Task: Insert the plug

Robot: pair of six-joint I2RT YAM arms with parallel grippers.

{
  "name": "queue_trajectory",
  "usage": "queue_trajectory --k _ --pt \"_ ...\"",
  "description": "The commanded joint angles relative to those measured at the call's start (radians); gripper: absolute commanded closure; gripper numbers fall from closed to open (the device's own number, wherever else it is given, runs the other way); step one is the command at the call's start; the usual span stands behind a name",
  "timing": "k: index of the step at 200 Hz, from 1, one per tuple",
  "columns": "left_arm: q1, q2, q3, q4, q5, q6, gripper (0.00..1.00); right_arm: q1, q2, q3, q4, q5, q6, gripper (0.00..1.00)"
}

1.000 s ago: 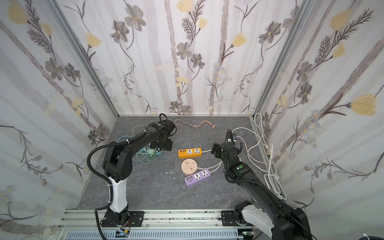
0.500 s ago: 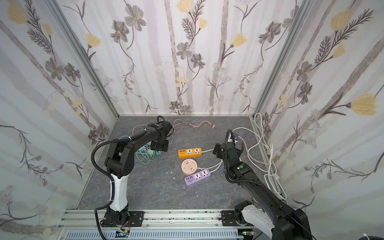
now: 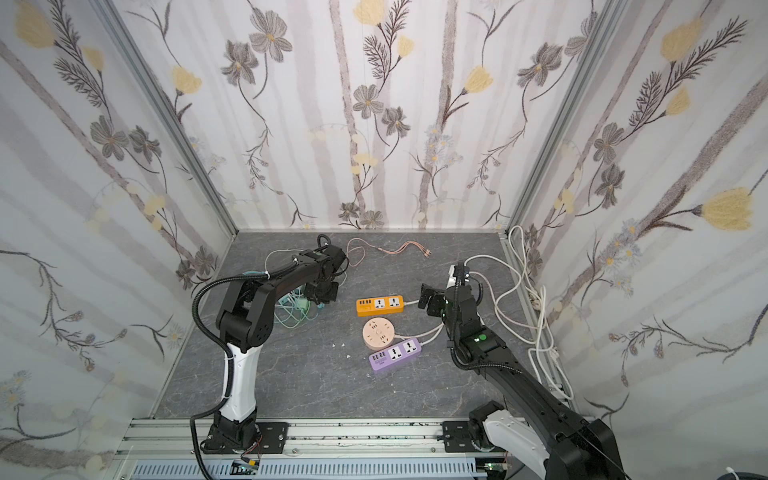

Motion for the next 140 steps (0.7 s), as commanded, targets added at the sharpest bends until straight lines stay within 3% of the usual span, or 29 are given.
queue_trajectory --k 1,11,31,44,75,107,140 --pt "-0.006 -0.124 -0.029 0.054 0.013 -0.019 0.94 0.002 -0.005 -0.003 0.087 -0.090 -0.016 0.01" --pt "-0.009 -0.197 -0.044 0.082 0.067 -0.035 1.00 0.004 -0.007 -0.009 0.128 -0.133 0.000 0.01" --pt "-0.026 -0.323 -0.049 0.128 0.171 -0.090 1.00 0.009 0.007 -0.044 0.288 -0.327 -0.067 0.01" --pt "-0.043 -0.378 -0.022 0.134 0.208 -0.132 1.00 0.022 0.036 -0.052 0.382 -0.388 -0.070 0.01" --pt "-0.081 -0.450 0.080 0.127 0.250 -0.192 1.00 0.078 0.158 -0.023 0.539 -0.443 -0.075 0.03" --pt "-0.084 -0.492 0.193 0.141 0.328 -0.218 1.00 0.165 0.297 0.035 0.654 -0.519 -0.200 0.05" --pt "-0.083 -0.507 0.289 0.088 0.262 -0.156 1.00 0.253 0.411 0.128 0.663 -0.509 -0.279 0.04"
